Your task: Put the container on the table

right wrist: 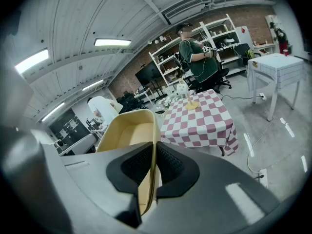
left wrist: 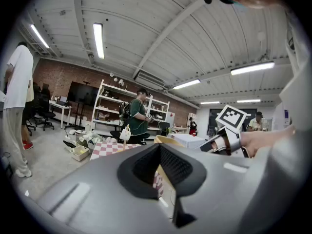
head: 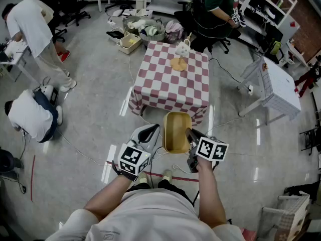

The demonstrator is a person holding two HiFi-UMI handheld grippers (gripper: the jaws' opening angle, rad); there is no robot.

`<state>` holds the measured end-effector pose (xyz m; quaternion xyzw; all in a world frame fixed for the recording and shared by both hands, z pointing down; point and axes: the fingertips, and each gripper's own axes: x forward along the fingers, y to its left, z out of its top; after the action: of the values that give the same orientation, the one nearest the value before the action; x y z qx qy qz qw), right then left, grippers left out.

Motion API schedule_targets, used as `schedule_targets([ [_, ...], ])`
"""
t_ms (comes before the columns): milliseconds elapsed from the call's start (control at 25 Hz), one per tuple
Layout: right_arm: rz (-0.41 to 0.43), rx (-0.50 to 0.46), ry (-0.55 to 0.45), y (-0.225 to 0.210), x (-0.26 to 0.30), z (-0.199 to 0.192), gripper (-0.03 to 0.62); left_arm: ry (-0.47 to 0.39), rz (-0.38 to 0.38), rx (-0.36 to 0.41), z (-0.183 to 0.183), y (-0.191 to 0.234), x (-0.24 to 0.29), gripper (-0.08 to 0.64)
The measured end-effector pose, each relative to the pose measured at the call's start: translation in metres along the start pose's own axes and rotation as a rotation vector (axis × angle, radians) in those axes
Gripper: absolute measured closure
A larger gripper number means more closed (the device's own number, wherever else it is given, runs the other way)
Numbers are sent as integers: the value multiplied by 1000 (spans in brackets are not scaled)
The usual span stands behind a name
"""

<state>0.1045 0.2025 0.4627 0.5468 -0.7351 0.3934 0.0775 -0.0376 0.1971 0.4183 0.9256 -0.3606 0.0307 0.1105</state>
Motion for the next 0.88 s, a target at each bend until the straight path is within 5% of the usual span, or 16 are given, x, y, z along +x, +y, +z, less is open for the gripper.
schedule_targets([
  [880, 14, 96, -6, 20, 32, -10, 560, -5, -17, -9, -1, 32, -16, 554],
])
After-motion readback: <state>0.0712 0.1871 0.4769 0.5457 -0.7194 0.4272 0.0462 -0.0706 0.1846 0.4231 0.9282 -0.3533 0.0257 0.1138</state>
